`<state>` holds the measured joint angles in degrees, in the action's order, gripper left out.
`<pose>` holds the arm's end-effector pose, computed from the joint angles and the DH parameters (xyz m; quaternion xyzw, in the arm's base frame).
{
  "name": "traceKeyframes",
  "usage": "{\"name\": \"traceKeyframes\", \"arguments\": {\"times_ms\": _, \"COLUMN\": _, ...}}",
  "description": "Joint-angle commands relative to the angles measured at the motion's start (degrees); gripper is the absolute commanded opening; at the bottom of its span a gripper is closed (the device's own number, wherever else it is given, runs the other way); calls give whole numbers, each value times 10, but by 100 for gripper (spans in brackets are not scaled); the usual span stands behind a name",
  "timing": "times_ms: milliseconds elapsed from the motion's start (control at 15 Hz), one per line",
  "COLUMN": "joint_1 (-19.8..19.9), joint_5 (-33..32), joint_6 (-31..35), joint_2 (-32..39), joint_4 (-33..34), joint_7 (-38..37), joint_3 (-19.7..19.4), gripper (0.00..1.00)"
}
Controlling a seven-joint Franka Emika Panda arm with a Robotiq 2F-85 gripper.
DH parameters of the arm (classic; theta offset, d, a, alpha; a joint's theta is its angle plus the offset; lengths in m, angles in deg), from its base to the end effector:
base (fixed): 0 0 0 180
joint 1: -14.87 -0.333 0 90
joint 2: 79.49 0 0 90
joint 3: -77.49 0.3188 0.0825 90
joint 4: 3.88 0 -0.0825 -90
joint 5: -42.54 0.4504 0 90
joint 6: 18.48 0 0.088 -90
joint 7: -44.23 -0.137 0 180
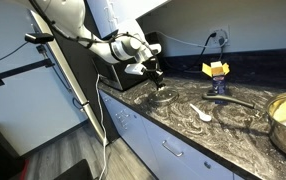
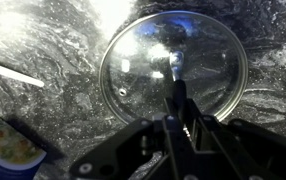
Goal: Pick up the lid from the pot and put it on the counter, then pick up the box and pour some of its contents in the pot, then pick up the spoon and stir and finally, pick up the lid and cover the pot
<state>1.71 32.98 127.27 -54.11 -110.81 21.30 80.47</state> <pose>0.6896 0.1974 0.2311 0.9921 0.0004 0.1254 0.0021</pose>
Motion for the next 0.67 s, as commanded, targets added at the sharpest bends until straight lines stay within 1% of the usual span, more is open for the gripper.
{"name": "traceKeyframes", "arguments": {"times_ms": 0, "joint_1": -17, "joint_5": 2, "joint_6": -26, "joint_2": 7, "joint_4": 25, "joint_7": -6, "joint_3": -13, "gripper": 4}}
{"name": "traceKeyframes", "arguments": {"times_ms": 600, "joint_1": -29, "joint_5": -4, "joint_6": -54, "joint_2": 21, "joint_4": 37, "joint_7": -12, "joint_3": -25, "gripper": 4}}
